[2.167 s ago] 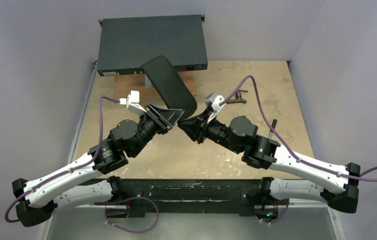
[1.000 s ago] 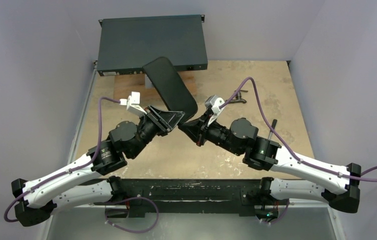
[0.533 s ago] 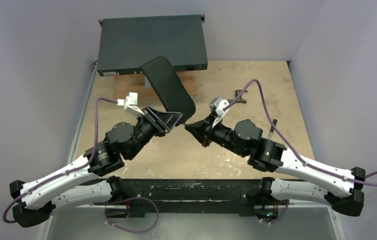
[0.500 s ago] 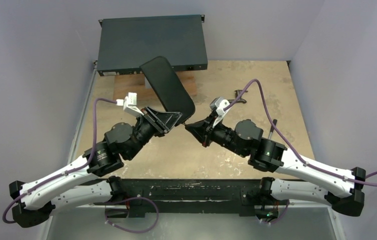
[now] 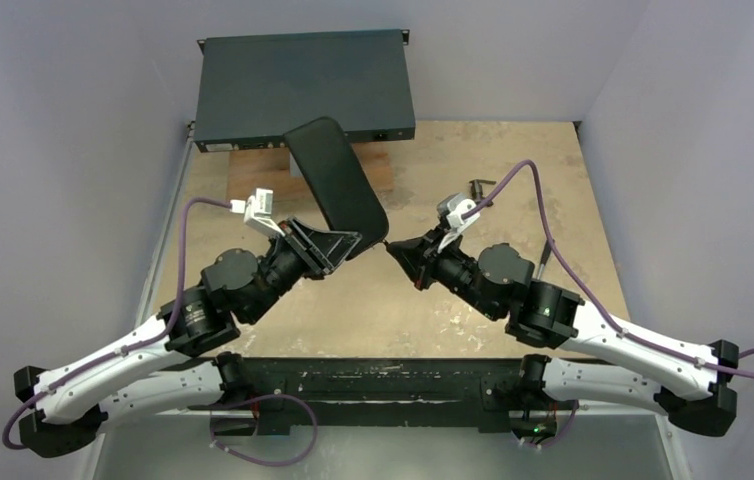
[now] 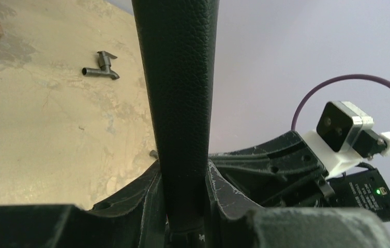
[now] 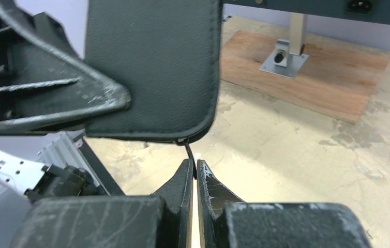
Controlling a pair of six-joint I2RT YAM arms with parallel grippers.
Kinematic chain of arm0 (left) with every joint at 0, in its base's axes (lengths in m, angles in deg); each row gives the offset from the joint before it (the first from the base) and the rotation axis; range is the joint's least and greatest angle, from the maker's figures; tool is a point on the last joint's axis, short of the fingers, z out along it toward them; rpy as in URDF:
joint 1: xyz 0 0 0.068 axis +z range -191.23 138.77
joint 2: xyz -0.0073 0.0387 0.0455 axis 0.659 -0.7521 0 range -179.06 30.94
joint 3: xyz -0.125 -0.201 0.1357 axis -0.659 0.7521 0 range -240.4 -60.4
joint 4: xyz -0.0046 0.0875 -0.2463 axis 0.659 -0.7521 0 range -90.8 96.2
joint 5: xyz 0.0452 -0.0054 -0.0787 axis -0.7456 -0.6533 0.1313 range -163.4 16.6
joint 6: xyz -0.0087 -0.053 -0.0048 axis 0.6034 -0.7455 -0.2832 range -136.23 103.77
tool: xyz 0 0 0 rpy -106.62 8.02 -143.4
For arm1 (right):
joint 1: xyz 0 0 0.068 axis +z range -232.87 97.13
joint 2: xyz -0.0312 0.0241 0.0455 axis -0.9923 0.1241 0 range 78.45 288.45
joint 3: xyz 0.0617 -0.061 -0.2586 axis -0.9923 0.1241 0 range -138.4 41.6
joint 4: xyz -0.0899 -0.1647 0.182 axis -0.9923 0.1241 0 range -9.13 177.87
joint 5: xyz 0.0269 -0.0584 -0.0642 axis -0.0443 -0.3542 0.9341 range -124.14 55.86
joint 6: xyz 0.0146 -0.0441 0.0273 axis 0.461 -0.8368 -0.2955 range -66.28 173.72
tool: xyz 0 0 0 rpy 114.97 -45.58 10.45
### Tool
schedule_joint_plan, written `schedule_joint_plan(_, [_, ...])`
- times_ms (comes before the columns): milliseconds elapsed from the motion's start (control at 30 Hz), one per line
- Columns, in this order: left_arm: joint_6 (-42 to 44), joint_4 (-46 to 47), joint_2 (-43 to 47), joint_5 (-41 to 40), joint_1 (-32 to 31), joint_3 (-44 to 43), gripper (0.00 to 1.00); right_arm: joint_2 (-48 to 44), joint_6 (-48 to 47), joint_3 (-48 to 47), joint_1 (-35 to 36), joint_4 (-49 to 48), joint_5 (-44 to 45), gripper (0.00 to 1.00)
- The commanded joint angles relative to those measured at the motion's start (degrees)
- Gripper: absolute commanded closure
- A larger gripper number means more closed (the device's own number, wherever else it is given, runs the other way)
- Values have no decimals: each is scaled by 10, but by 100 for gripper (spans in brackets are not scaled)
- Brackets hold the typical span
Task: Sort the hair-cutting tools
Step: Zip the hairdressing tool bag at the center of the board.
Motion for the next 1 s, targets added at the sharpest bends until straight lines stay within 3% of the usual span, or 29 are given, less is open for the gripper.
schedule_joint_plan(0, [32, 19, 39, 14, 3, -40, 100, -11, 17, 11, -5, 44, 116, 100])
schedule_joint_plan(200, [64, -22, 58, 93, 3, -39, 100, 3, 16, -7, -5, 45, 165, 100])
schedule_joint_plan(400, [100, -92, 80, 181, 4, -36, 100, -1, -31, -7, -5, 14, 163, 100])
schedule_joint_plan(733, [118, -126, 103, 334, 4, 28, 100, -22, -118, -18, -6, -63, 162, 100])
schedule_joint_plan(967, [109, -132, 98, 363, 4, 100, 100, -44, -146, -26, -6, -101, 148, 100])
